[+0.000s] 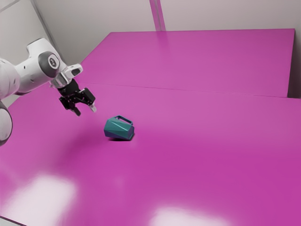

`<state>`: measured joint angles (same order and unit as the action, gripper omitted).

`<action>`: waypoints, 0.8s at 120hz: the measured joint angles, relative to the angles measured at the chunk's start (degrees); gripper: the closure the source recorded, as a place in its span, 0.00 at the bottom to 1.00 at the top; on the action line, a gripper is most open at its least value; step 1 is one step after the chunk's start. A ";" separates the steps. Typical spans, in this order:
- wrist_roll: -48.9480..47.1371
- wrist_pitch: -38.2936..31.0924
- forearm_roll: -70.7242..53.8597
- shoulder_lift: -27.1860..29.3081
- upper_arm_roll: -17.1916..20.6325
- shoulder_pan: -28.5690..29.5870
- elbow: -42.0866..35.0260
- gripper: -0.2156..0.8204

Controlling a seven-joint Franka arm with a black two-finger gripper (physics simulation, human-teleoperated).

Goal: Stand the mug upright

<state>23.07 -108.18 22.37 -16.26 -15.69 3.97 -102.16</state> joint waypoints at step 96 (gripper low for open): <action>26.25 4.82 25.04 -12.72 4.49 4.63 4.07 0.21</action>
<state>49.32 -103.36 47.41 -28.98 -11.20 8.60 -98.09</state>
